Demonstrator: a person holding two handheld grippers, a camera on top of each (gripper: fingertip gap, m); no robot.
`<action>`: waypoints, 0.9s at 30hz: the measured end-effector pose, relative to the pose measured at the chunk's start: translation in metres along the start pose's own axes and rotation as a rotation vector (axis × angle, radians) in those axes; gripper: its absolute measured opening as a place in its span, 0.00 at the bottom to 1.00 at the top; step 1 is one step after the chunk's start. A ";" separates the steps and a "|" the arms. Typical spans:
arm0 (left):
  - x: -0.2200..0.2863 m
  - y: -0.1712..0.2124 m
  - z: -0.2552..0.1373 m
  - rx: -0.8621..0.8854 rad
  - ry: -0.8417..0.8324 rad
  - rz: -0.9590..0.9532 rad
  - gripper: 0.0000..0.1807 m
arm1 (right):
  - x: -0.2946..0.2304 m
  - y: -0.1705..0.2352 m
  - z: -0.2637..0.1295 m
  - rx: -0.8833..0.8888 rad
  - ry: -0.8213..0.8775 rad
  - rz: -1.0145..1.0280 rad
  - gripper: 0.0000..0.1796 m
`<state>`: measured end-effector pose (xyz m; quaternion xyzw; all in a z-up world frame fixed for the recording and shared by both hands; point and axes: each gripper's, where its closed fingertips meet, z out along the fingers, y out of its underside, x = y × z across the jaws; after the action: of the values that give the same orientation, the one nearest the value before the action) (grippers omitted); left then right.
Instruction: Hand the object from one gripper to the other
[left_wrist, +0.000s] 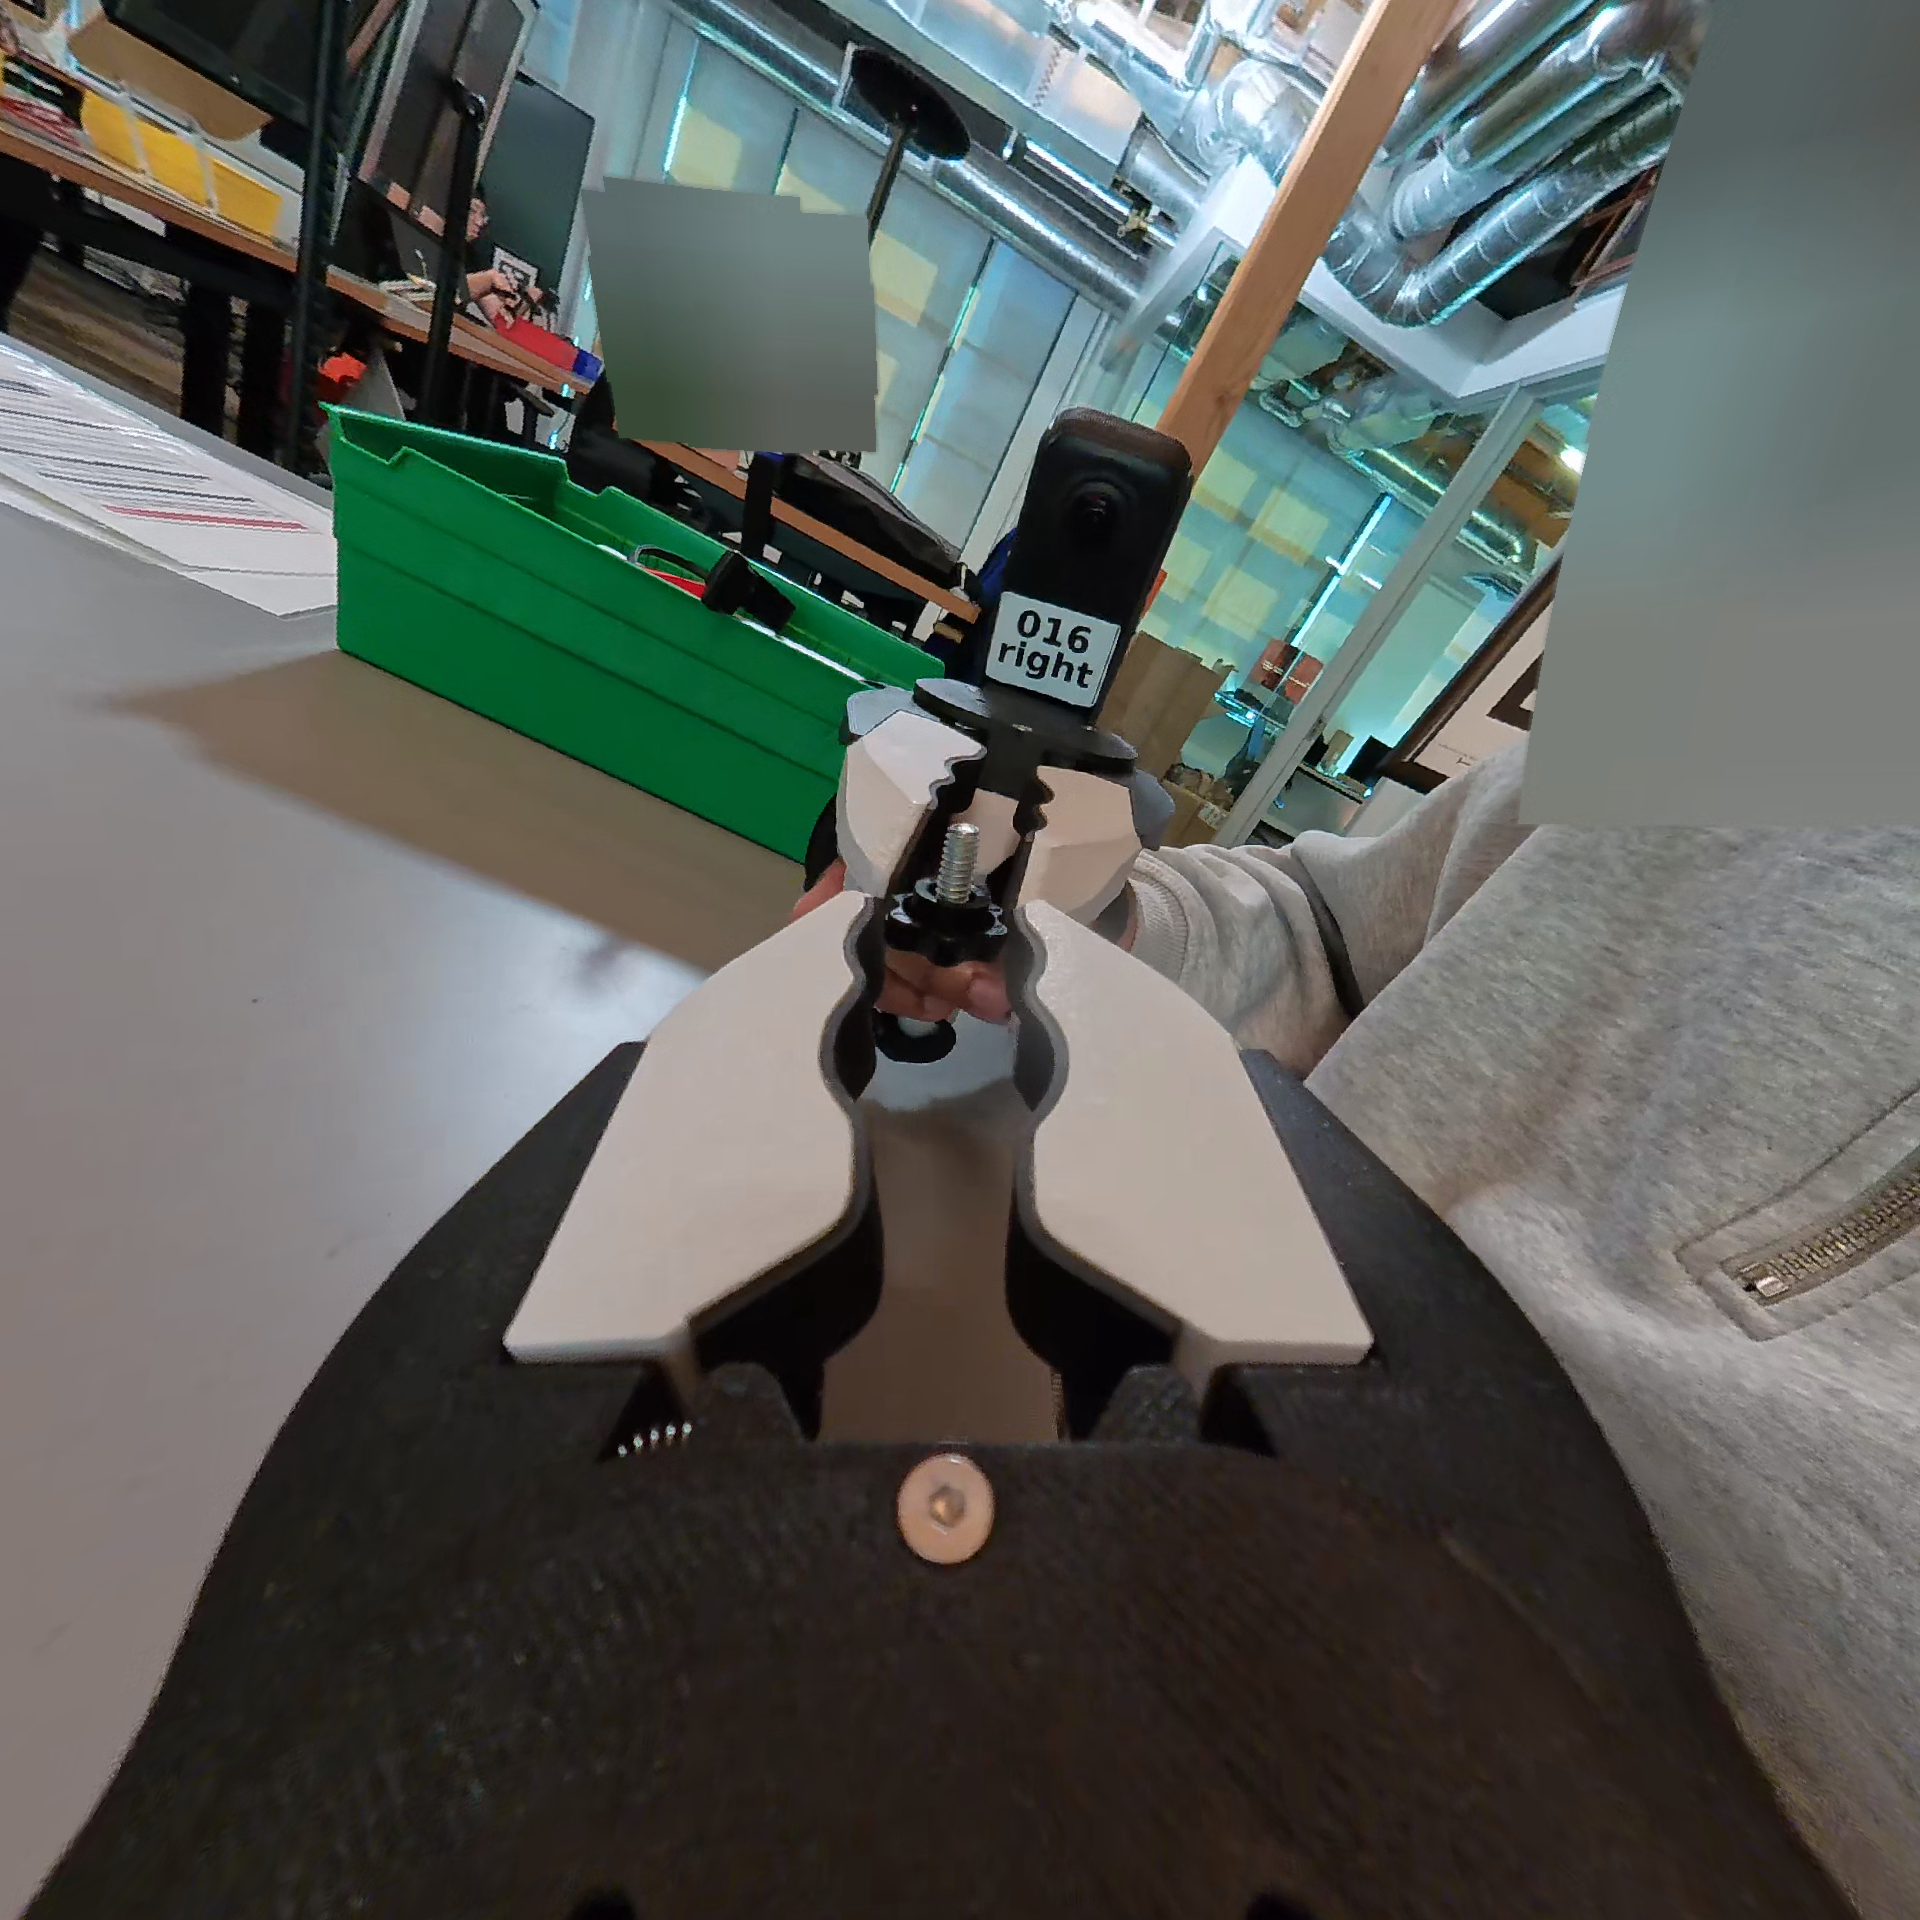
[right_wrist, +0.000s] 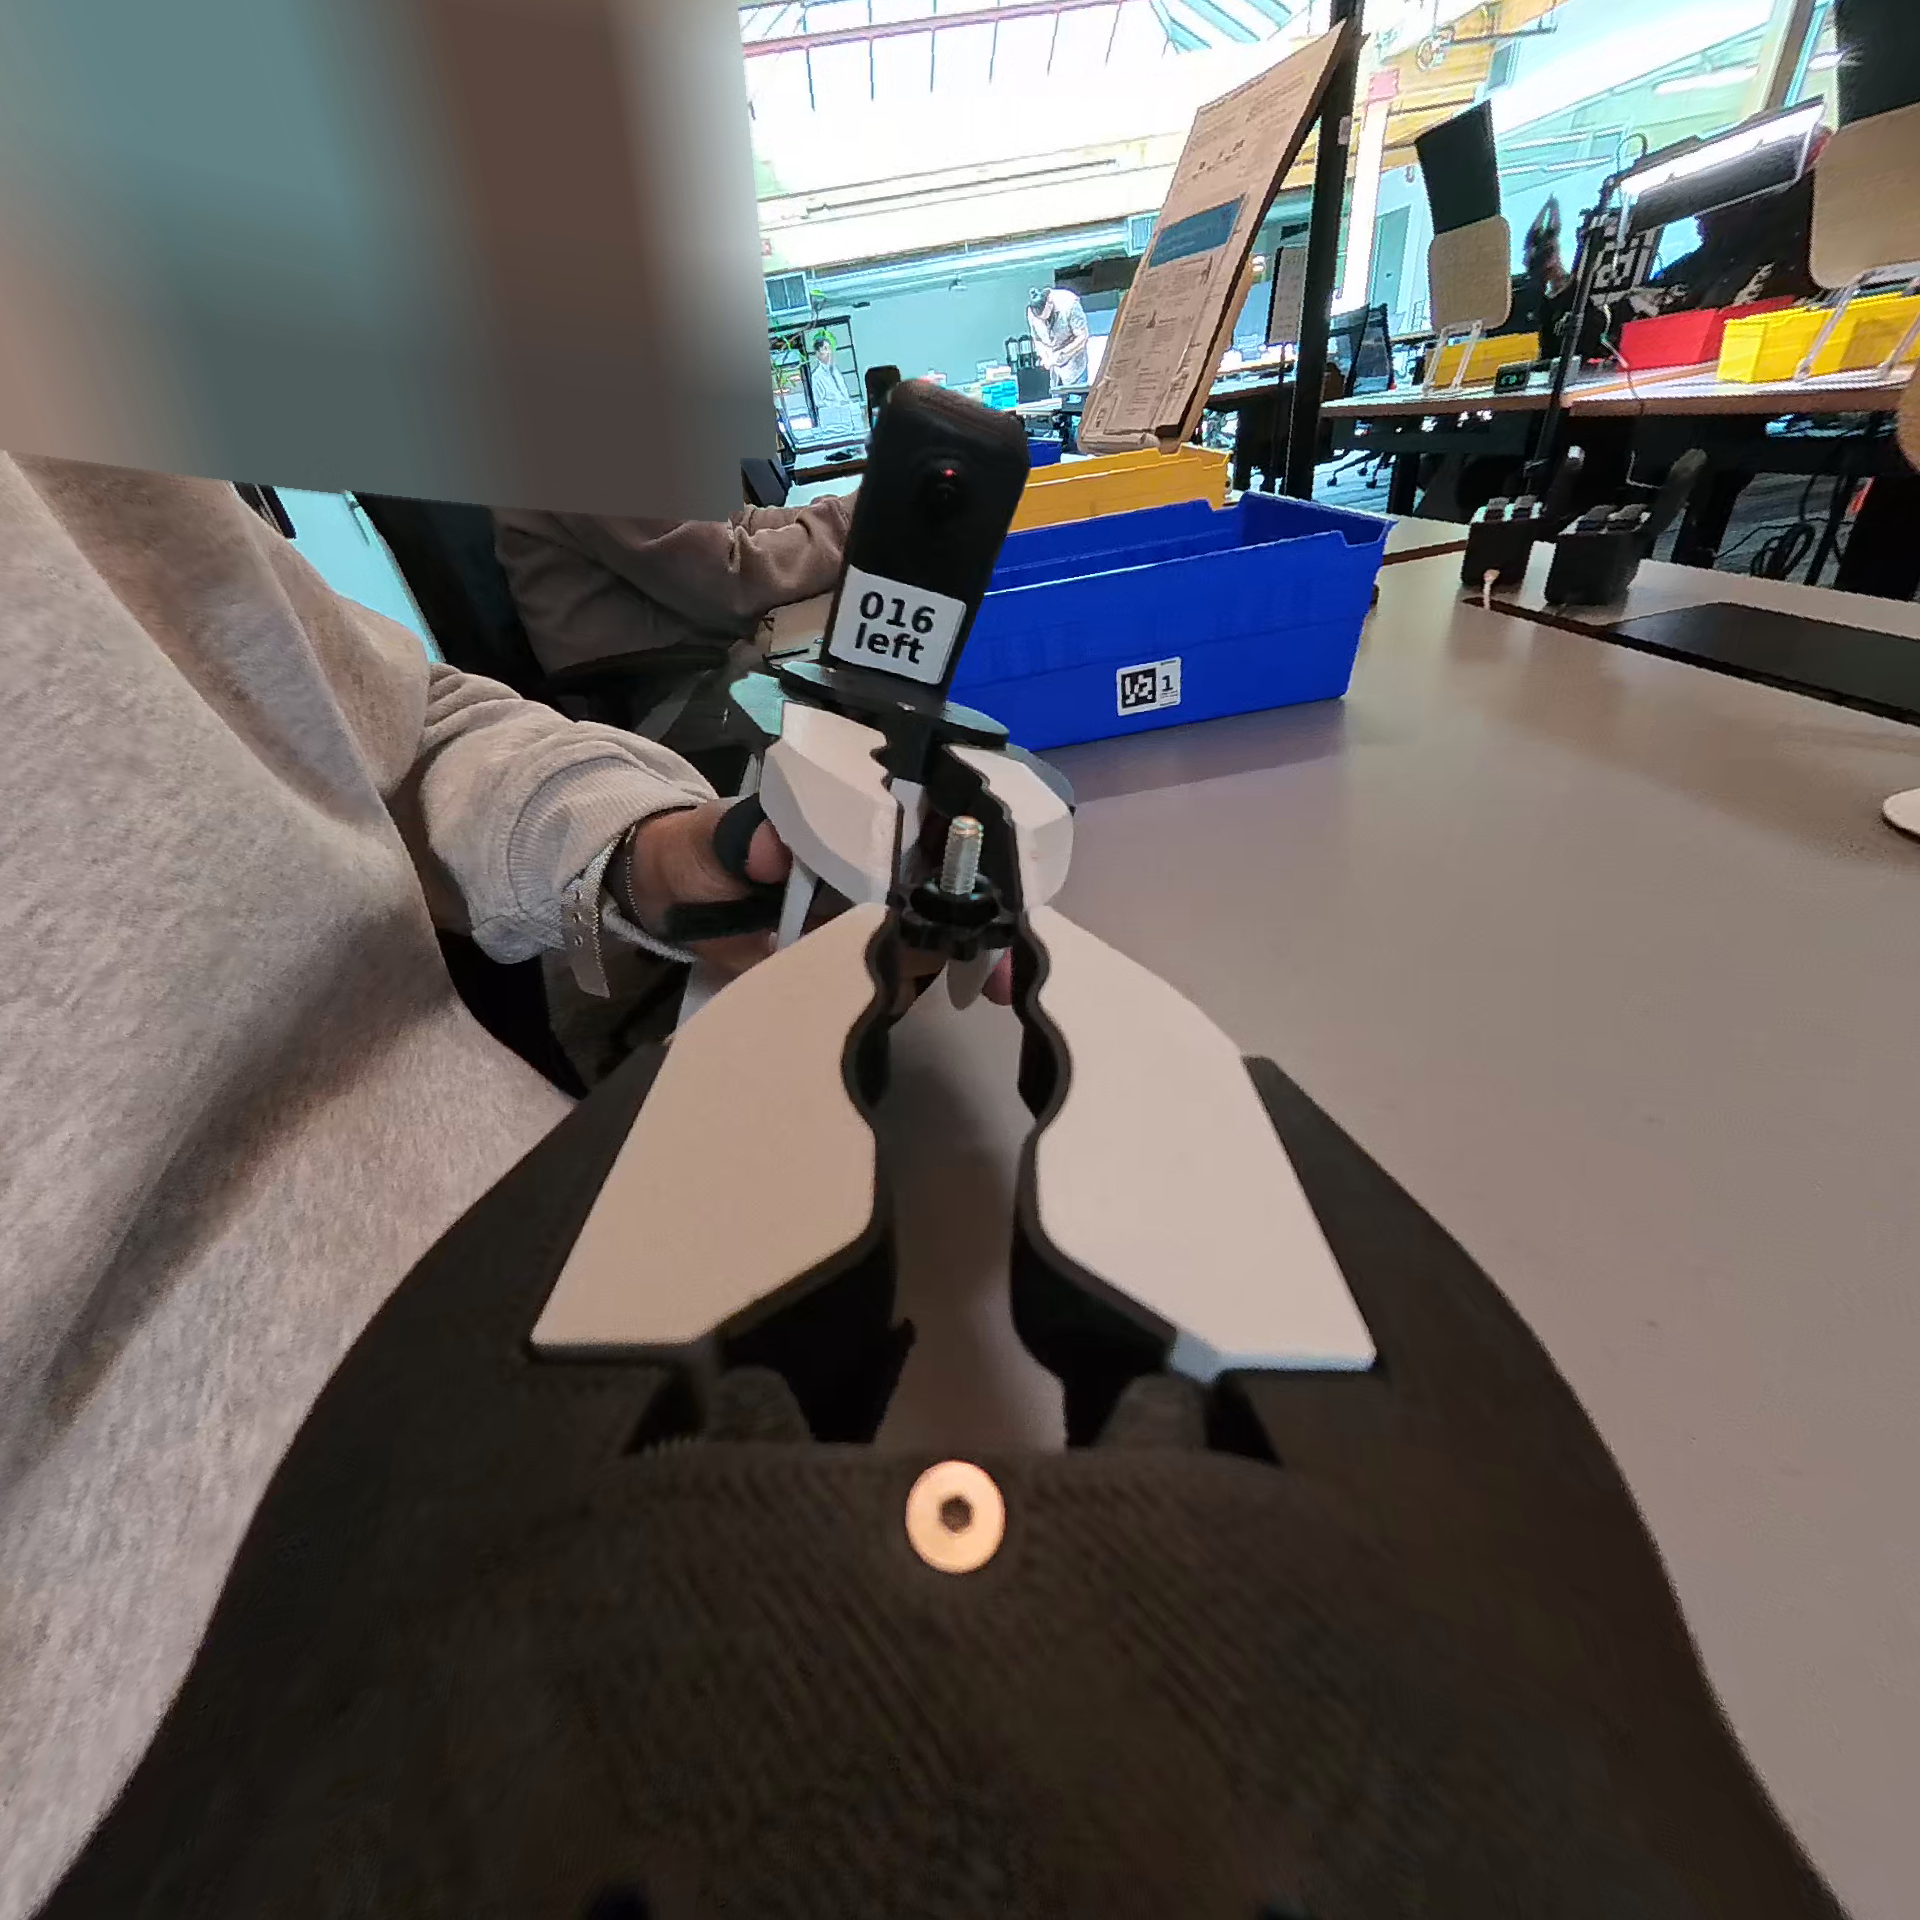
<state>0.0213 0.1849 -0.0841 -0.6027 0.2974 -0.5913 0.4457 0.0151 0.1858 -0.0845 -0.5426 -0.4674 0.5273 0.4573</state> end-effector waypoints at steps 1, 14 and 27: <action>0.001 0.000 0.000 0.002 0.004 -0.002 0.12 | 0.000 0.000 0.000 0.000 -0.001 -0.004 0.11; -0.001 -0.005 -0.002 0.033 -0.010 -0.009 0.16 | 0.003 -0.002 -0.003 0.008 -0.008 0.060 0.09; 0.003 -0.008 -0.004 0.047 0.001 0.032 0.05 | -0.004 0.007 0.003 -0.025 -0.050 0.099 0.09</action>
<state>0.0159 0.1849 -0.0757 -0.5870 0.2932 -0.5910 0.4692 0.0126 0.1809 -0.0904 -0.5571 -0.4579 0.5569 0.4120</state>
